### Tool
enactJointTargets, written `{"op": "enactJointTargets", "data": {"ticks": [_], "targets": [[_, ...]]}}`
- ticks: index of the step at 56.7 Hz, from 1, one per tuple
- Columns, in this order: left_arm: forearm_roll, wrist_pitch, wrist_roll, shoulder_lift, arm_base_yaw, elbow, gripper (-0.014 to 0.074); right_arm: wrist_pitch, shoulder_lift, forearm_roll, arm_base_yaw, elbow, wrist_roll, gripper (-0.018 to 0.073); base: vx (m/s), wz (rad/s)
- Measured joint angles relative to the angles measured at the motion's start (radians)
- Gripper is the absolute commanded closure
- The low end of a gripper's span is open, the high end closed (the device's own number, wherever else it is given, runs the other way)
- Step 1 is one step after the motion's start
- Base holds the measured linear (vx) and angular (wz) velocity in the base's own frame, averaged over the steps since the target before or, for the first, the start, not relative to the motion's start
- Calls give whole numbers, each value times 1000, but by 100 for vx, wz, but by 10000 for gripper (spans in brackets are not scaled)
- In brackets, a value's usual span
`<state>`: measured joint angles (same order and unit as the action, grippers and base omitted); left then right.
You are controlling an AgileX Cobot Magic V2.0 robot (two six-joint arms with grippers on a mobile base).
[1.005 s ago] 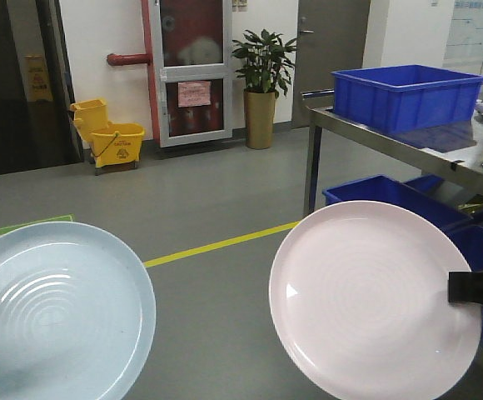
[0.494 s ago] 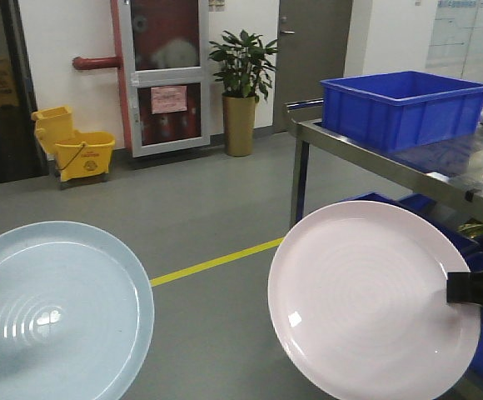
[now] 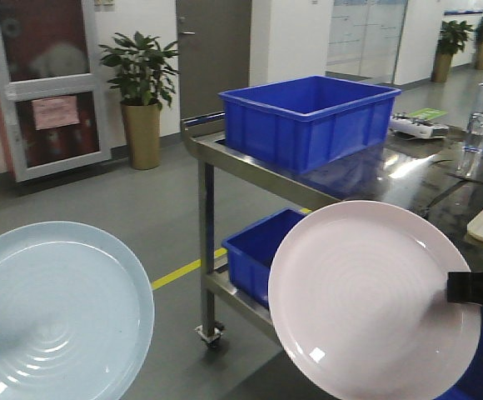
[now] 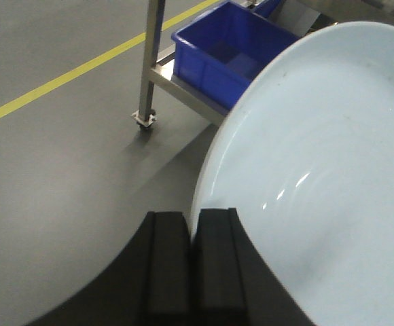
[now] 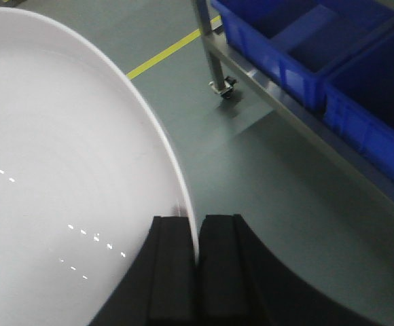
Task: Grab plate from conveyor and place on tray
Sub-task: 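Hold both plates raised while the base drives to the steel table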
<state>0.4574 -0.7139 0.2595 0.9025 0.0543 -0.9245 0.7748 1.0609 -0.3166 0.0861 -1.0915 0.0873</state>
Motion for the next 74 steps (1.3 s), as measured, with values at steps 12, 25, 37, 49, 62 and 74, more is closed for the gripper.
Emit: {"op": "enactJointTargets", "data": {"ticks": [12,25,37,49,62,74], "targets": [[0,0,0,0,0,0,602,0,0,0,0,0,0,568,49,-52],[0,0,0,0,0,0,602,0,0,0,0,0,0,568,45,-52],[0,0,0,0,0,0,602,0,0,0,0,0,0,568,39,-58],[0,0,0,0,0,0,602,0,0,0,0,0,0,568,33,-67],[0,0,0,0,0,0,602,-1,0,0,0,0,0,568,28,-72],[3,0,0,0,0,0,602,-1,0,3,0,0,0,568,24,-66]]}}
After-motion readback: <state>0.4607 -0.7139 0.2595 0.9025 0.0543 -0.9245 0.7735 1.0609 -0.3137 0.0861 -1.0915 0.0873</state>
